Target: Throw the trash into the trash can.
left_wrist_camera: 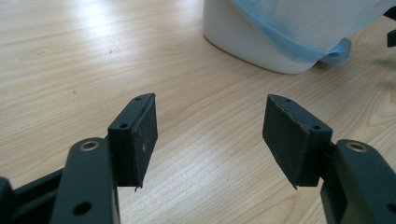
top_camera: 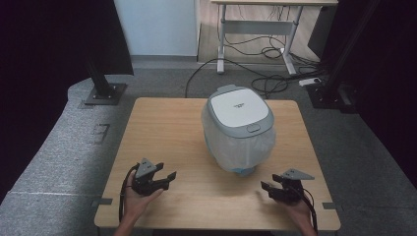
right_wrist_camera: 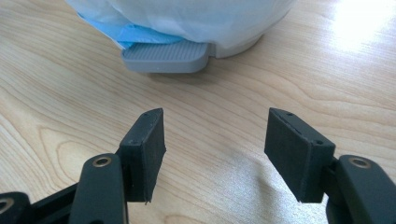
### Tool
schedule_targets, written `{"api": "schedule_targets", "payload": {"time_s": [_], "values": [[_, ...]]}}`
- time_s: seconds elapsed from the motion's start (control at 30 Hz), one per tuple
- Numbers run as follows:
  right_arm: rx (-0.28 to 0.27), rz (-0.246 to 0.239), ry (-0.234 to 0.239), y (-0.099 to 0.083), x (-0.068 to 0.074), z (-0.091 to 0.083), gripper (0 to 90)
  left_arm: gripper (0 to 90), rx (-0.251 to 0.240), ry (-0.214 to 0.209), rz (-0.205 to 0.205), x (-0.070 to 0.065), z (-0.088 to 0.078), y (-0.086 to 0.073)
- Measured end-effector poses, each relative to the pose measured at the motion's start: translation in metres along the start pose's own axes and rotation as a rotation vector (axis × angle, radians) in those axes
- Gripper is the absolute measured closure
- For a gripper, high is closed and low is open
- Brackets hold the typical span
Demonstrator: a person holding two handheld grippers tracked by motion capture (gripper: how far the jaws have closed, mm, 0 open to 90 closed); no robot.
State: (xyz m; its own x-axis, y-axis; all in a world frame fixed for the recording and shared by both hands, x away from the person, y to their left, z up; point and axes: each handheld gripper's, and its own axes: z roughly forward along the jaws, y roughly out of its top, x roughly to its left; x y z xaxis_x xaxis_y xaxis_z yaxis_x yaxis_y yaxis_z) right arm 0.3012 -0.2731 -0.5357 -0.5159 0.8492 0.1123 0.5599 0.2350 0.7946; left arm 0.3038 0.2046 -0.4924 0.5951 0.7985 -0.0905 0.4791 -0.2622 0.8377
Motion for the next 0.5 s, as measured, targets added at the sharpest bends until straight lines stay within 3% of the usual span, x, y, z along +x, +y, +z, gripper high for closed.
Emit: {"api": "schedule_targets", "payload": {"time_s": [0.5], "values": [[0.017,-0.007,-0.017,-0.0004,-0.0021,0.0035,35.4,35.8,0.015,0.010,-0.005,0.0021,0.0029,-0.0055]]}}
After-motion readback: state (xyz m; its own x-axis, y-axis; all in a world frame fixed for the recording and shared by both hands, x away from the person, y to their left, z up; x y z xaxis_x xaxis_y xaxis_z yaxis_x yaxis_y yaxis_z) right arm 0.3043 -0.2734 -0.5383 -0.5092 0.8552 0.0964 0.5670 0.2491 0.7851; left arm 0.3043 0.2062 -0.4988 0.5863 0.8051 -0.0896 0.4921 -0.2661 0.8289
